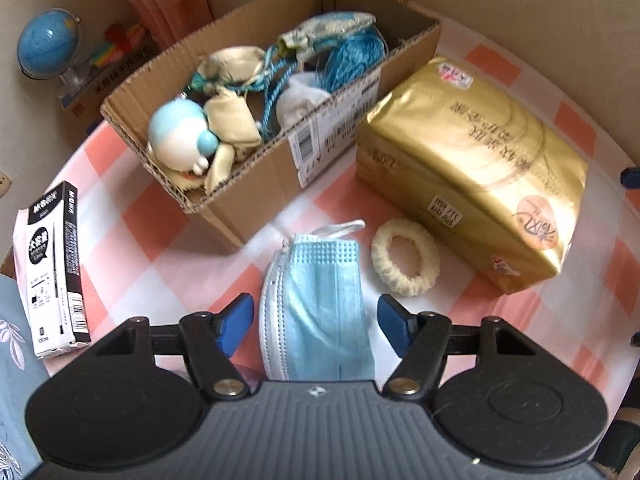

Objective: Organize soft objects
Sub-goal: 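Lower the left tool onto the blue face mask and close it, then grasp the cream scrunchie with the right tool while the left tool holds the mask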

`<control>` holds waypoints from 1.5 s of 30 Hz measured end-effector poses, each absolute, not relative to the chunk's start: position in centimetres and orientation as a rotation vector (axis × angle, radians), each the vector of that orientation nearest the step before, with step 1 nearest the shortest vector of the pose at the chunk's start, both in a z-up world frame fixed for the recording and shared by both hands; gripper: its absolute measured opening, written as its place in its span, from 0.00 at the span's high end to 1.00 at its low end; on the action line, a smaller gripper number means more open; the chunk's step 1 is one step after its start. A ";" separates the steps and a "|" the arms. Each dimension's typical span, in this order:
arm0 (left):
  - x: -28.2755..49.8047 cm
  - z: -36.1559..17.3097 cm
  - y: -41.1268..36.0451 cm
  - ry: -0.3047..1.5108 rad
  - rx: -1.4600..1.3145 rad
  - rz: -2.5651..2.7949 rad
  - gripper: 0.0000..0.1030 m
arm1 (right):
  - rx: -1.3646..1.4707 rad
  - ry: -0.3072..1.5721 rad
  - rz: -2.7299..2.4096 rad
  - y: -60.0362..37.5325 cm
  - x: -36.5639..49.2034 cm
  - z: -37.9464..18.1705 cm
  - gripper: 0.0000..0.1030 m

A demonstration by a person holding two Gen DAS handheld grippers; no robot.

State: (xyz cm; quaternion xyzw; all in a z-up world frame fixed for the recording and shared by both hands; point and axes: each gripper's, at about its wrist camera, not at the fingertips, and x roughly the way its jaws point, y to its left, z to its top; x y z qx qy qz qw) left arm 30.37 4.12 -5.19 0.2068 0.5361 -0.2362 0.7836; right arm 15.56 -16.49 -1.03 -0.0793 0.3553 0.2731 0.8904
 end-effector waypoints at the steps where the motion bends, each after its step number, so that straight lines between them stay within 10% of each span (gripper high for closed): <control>1: 30.5 -5.3 4.2 1.163 0.446 -0.510 0.39 | -0.163 0.738 0.566 -16.5 15.6 -1.0 0.00; 14: 30.3 -5.1 4.4 1.158 0.407 -0.519 0.64 | -0.171 0.726 0.575 -16.1 15.7 -0.7 0.00; 28: 25.7 0.2 5.2 1.006 0.367 -0.546 0.64 | -0.473 0.631 0.743 -11.6 17.7 2.4 0.02; 45: 25.3 1.2 7.8 0.955 0.317 -0.506 0.64 | -0.926 0.763 1.005 -3.1 25.1 -0.6 0.28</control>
